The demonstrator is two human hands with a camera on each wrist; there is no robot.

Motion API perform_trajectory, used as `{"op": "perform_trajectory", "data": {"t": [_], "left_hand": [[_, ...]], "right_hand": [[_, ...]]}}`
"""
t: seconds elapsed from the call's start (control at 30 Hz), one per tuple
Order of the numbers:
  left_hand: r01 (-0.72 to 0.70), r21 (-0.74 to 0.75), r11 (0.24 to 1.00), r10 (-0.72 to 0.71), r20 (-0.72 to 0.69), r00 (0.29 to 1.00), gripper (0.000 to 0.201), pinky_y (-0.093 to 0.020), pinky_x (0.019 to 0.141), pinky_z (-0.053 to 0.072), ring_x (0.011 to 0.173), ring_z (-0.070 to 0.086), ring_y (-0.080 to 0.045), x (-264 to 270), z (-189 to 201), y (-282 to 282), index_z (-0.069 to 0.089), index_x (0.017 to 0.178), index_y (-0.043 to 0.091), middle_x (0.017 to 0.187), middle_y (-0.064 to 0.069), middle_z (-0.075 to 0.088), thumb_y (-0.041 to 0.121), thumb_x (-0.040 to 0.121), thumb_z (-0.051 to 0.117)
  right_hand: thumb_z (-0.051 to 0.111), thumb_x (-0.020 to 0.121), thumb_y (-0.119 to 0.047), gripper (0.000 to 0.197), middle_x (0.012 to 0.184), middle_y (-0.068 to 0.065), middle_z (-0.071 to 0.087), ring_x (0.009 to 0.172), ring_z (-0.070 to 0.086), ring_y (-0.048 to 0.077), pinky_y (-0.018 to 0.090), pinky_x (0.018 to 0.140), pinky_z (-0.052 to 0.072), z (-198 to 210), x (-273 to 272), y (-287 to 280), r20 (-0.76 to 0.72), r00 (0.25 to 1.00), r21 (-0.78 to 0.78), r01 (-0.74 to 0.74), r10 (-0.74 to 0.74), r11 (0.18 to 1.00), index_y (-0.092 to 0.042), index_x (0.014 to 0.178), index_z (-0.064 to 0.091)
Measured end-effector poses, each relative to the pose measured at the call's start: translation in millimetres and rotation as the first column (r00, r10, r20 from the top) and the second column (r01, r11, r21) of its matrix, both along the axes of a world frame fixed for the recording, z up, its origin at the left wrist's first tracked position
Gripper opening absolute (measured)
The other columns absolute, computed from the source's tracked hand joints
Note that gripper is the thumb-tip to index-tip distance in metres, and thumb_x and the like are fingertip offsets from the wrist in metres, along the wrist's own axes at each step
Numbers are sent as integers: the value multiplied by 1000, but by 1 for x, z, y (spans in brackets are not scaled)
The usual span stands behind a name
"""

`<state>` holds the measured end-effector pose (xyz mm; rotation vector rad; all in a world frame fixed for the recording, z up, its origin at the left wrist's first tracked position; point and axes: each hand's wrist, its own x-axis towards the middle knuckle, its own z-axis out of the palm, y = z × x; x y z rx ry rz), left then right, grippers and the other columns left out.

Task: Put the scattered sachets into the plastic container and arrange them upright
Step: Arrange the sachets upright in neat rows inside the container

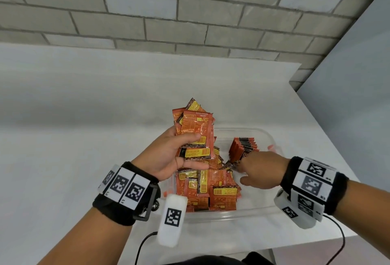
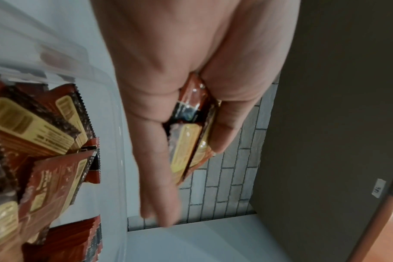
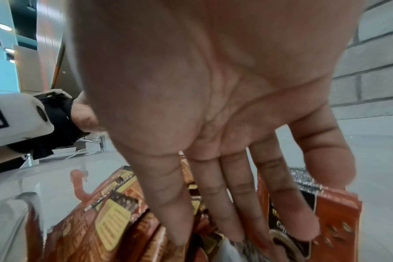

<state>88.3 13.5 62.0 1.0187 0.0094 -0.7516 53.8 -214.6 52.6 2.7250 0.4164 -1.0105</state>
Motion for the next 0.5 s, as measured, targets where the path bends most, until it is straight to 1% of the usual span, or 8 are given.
{"op": "perform_trajectory", "data": {"t": [0.07, 0.13, 0.2, 0.27, 0.3, 0.37, 0.4, 0.5], "left_hand": [[7, 12, 1000, -7, -10, 1000, 47, -56, 81, 55, 105, 65, -37, 1, 0, -1, 56, 121, 14, 118, -16, 67, 12, 74, 64], [1, 20, 1000, 0, -15, 1000, 49, -58, 85, 52, 106, 64, -39, 3, 1, -3, 56, 123, 11, 118, -19, 66, 12, 74, 64], [-9, 2, 1000, 10, -18, 1000, 49, -58, 86, 52, 104, 65, -41, 4, 2, -4, 56, 122, 8, 115, -21, 67, 12, 73, 62], [-4, -32, 999, 3, -7, 1000, 43, -58, 86, 52, 100, 65, -44, 4, 3, -7, 57, 118, 9, 110, -21, 68, 11, 75, 60], [4, -45, 999, -3, 4, 1000, 39, -58, 85, 52, 99, 66, -44, 4, 3, -9, 59, 114, 10, 108, -21, 69, 11, 75, 59], [11, -50, 999, -10, 19, 1000, 34, -58, 85, 52, 96, 67, -44, 3, 5, -13, 61, 110, 12, 106, -20, 70, 11, 76, 60], [12, -44, 999, -11, 27, 1000, 35, -56, 85, 52, 95, 67, -43, 3, 6, -15, 60, 111, 13, 106, -20, 70, 11, 75, 60], [20, -23, 1000, -18, 73, 997, 42, -51, 81, 56, 89, 70, -38, 3, 9, -23, 58, 116, 13, 107, -19, 70, 10, 74, 62]], "right_hand": [[47, 93, -25, 28, 72, 6, 55, 65, 50, 21, 31, 61, 43, 8, 0, -1, 64, 997, 80, 38, -43, 996, -3, 80, 59], [52, 92, -22, 23, 78, 4, 65, 69, 59, 20, 28, 63, 46, 20, 0, -5, 156, 981, 217, 83, -118, 973, -6, 84, 68], [63, 87, -19, 9, 81, -4, 68, 73, 63, 13, 20, 66, 48, 36, 0, -9, 244, 922, 439, 172, -302, 882, -18, 82, 70], [72, 81, -11, 16, 76, -5, 64, 66, 61, 15, 23, 62, 48, 51, 0, -15, 182, 825, 695, 278, -536, 664, -24, 77, 63], [73, 79, -7, 20, 76, -1, 64, 63, 61, 18, 29, 59, 49, 58, -1, -17, 66, 775, 813, 324, -628, 485, -22, 81, 61], [70, 80, 0, 34, 83, 7, 66, 65, 64, 23, 35, 56, 52, 70, -2, -18, -196, 704, 915, 382, -683, 130, -22, 101, 57], [68, 81, 3, 43, 88, 8, 69, 69, 66, 24, 35, 57, 54, 73, -3, -17, -299, 685, 916, 401, -664, 1, -24, 111, 54], [58, 85, 6, 46, 97, 8, 71, 75, 69, 22, 28, 55, 55, 76, -3, -10, -454, 671, 884, 422, -587, -202, -21, 123, 52]]}}
